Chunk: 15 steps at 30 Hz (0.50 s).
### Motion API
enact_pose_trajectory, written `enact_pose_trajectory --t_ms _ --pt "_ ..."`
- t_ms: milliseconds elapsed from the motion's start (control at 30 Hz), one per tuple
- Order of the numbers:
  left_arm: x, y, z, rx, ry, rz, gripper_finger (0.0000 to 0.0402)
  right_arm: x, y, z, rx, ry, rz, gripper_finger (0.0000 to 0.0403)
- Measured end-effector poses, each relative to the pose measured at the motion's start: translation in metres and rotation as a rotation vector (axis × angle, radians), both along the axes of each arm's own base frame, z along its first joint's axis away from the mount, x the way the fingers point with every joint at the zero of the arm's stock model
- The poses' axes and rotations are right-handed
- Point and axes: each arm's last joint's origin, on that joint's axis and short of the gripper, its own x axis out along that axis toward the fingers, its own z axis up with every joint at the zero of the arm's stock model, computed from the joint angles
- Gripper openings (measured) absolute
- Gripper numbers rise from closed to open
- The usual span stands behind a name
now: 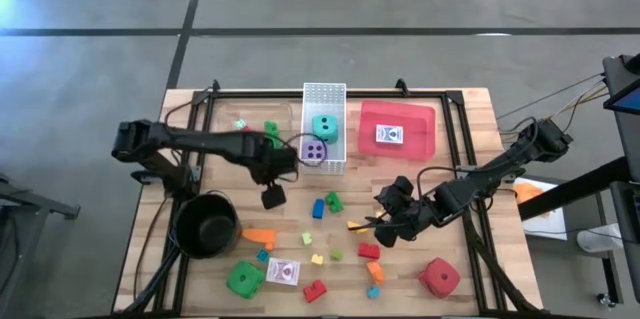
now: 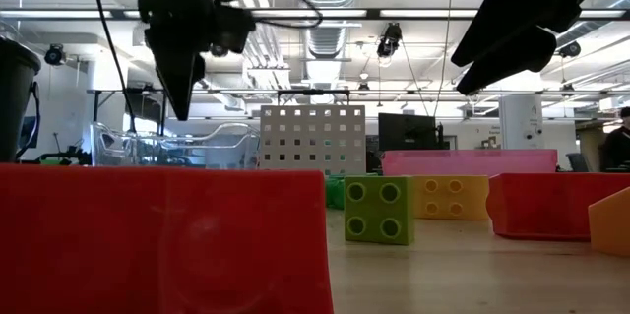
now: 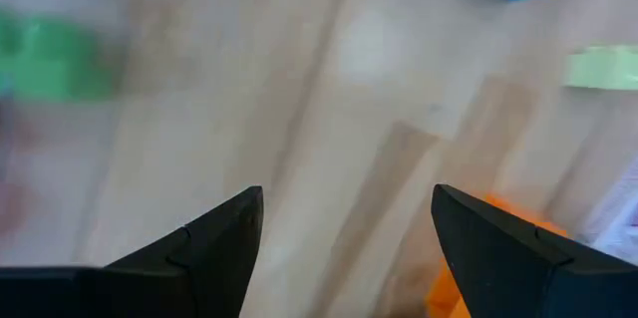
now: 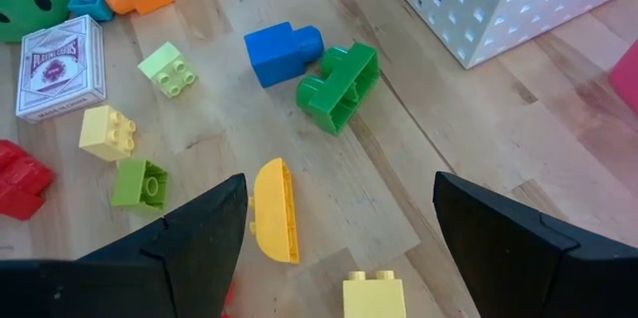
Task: Pick & Place Toys
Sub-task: Put the orange game piece into the transparent bin
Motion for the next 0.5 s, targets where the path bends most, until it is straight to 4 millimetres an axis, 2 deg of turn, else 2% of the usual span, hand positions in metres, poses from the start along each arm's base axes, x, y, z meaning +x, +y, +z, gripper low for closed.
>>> enact_pose_trajectory --t_ms 300,400,500 --pt "0.002 -0.037 0.000 0.037 -0.040 -0.201 0.0298 0.000 0.001 0.000 0.001 0.000 0.003 0.0309" --pt "-0.001 -0.050 0.000 0.036 -0.039 -0.250 0.0323 0.000 0.001 0.000 0.001 0.000 0.004 0.0309" --pt "-0.003 -0.061 0.000 0.035 -0.039 -0.289 0.0365 0.000 0.001 0.000 0.001 0.000 0.004 0.0309"
